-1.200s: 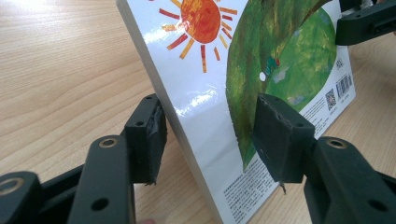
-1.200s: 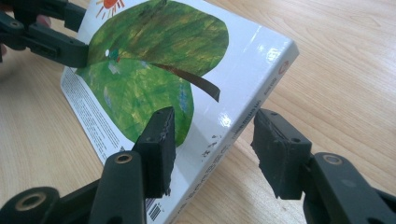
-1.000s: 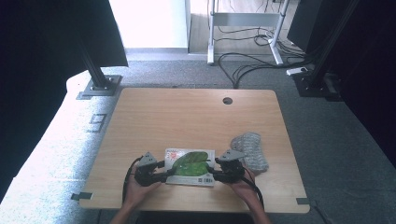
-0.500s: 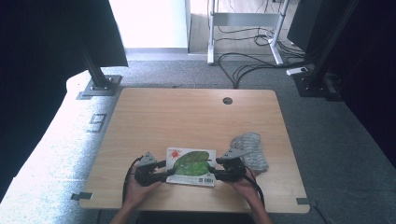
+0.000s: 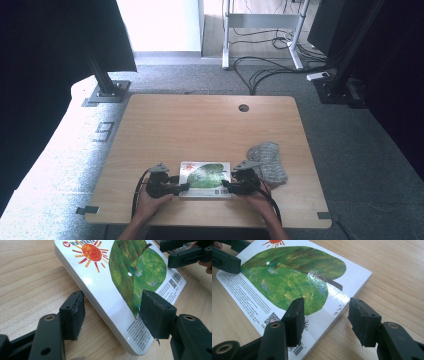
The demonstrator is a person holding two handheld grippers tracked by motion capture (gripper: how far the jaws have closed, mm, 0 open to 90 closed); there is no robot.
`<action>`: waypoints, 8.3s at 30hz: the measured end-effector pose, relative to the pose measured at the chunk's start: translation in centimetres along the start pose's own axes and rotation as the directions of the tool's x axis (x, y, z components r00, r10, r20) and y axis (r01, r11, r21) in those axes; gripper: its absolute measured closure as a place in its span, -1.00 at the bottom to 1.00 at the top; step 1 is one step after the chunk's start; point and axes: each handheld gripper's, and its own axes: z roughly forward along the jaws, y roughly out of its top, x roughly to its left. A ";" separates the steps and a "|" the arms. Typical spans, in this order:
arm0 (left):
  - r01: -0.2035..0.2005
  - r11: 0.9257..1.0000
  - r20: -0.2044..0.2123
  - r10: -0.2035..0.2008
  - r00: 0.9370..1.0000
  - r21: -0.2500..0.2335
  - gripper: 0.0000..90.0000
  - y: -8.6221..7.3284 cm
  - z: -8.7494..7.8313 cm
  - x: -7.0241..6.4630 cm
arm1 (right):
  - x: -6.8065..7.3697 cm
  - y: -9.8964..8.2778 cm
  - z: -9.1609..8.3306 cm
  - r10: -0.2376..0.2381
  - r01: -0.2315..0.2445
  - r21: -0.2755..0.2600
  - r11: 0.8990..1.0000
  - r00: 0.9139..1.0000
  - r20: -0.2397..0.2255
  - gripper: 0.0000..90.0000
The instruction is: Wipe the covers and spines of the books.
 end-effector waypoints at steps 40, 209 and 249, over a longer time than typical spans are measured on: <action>-0.140 0.990 -0.078 0.140 0.987 0.013 -0.31 -0.9 -1.2 -1.8 | -9.1 -0.7 -3.3 0.246 -0.208 -0.135 0.969 0.880 0.407 -0.57; -0.238 0.968 -0.088 0.245 0.966 0.078 -0.37 -1.5 0.3 -3.6 | 2.0 -1.9 -0.6 0.037 0.005 -0.199 0.980 0.977 0.211 0.37; -0.212 0.974 -0.078 0.218 0.973 0.077 -0.39 -1.4 -0.3 -2.7 | -11.3 -2.3 -3.6 0.260 -0.192 -0.185 0.964 0.831 0.492 0.09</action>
